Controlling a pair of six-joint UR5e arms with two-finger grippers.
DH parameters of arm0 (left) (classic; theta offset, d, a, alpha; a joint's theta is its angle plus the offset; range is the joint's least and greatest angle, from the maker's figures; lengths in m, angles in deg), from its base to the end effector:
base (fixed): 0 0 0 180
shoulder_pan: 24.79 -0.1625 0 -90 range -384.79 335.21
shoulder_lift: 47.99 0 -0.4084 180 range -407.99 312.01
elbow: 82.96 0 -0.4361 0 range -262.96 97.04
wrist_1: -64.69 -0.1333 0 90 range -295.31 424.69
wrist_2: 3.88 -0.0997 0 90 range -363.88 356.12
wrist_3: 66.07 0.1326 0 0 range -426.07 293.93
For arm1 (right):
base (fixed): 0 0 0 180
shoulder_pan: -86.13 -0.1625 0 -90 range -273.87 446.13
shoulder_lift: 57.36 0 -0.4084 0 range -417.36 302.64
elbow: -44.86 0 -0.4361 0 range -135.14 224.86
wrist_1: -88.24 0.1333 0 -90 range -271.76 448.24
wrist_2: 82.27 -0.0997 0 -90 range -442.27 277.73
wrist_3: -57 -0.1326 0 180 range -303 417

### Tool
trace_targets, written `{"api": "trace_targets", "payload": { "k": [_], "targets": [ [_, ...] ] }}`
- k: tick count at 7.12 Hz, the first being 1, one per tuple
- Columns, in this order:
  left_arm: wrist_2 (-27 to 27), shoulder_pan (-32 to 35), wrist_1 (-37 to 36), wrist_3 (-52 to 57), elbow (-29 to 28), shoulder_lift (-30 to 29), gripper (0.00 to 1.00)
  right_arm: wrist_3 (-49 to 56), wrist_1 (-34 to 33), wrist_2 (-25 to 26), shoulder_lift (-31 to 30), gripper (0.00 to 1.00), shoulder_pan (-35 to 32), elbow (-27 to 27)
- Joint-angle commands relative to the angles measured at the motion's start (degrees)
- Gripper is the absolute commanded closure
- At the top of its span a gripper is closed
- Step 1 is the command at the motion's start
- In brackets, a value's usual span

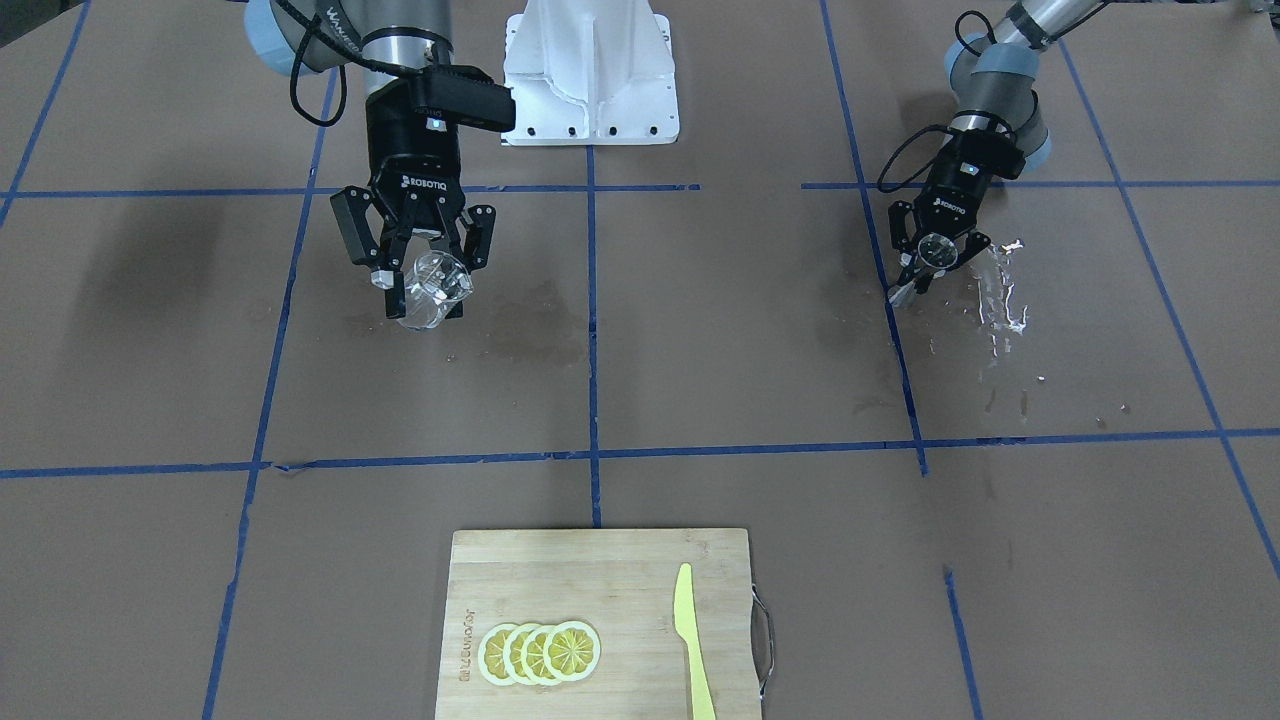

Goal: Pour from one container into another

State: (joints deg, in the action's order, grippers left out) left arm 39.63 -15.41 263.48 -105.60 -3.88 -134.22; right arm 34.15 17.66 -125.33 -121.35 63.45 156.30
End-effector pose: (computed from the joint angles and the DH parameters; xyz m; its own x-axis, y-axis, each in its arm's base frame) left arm 0.4351 -0.3045 0.5746 0.5921 0.4404 -0.6748 0.5801 0.3483 0.7363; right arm -0.4615 -0.4424 0.1521 0.9546 -0.2830 0.0926 -0.0090 0.2836 0.9589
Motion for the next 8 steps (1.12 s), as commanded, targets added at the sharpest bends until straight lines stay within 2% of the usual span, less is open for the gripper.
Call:
{"api": "trace_targets", "payload": {
  "k": [1,3,4,5,6,8],
  "targets": [
    [0.0,0.0,0.0,0.1,0.0,0.0,0.51,0.0,0.0,0.0,0.0,1.0,0.0,0.0],
    [0.0,0.0,0.0,0.1,0.2,0.1,0.39,0.1,0.0,0.0,0.0,1.0,0.0,0.0],
    [0.0,0.1,0.5,0.1,0.3,0.3,0.13,0.1,0.0,0.0,0.1,1.0,0.0,0.0],
    [-0.2,0.1,0.7,0.1,0.6,0.5,0.01,0.1,0.0,0.0,0.1,1.0,0.0,0.0],
    [-0.3,0.2,0.8,0.1,1.2,0.7,0.01,0.1,0.0,0.0,0.1,1.0,0.0,0.0],
    [-4.9,0.2,0.8,0.2,3.5,0.8,0.0,0.1,0.0,0.0,0.1,1.0,0.0,0.0]
  ]
}}
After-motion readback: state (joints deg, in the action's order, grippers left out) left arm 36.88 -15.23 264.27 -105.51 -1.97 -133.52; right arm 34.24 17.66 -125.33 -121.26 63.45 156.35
